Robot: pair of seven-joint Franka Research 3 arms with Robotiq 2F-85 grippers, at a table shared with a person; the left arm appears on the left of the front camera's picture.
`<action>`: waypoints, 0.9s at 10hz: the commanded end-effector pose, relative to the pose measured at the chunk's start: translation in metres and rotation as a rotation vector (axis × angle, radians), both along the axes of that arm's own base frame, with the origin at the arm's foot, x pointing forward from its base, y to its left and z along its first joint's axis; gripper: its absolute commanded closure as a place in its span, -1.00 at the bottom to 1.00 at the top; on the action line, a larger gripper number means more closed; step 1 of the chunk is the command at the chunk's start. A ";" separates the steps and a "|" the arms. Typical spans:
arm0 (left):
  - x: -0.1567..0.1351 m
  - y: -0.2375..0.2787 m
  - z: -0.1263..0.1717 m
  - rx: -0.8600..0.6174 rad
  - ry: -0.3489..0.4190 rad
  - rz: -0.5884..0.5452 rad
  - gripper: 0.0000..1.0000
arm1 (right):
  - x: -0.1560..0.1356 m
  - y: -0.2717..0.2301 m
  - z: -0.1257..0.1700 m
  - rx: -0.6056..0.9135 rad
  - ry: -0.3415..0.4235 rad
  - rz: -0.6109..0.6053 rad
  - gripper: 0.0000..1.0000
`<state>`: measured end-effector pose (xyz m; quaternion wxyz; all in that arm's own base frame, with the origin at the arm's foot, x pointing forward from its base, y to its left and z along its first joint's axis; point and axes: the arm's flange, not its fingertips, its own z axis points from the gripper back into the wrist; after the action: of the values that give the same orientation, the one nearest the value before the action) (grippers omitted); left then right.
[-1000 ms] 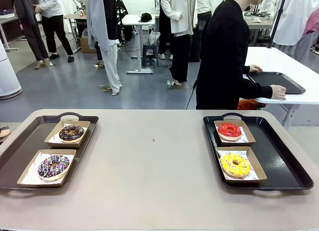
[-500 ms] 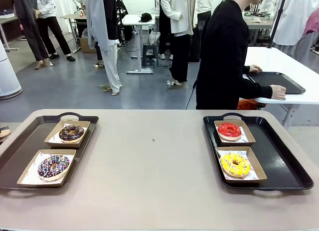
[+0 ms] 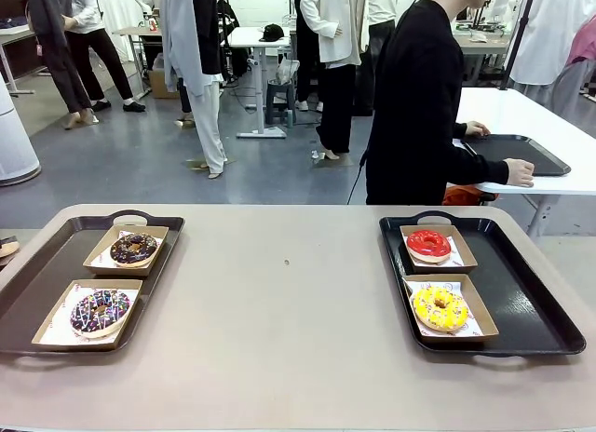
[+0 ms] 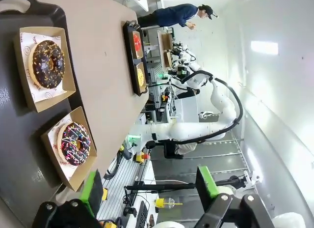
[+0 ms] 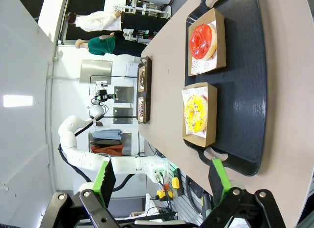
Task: Individually package the donuts and arrange them on the tray.
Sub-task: Place the picked Paper togo box on the Handle tray.
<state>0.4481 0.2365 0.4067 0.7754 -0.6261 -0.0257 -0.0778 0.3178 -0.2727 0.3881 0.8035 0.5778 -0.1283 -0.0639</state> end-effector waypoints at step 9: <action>-0.005 0.004 -0.001 0.008 0.006 0.000 -1.00 | -0.002 0.002 0.002 -0.002 0.010 -0.001 -1.00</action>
<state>0.4465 0.2390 0.4062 0.7760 -0.6257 -0.0264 -0.0754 0.3176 -0.2728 0.3881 0.8035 0.5778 -0.1285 -0.0641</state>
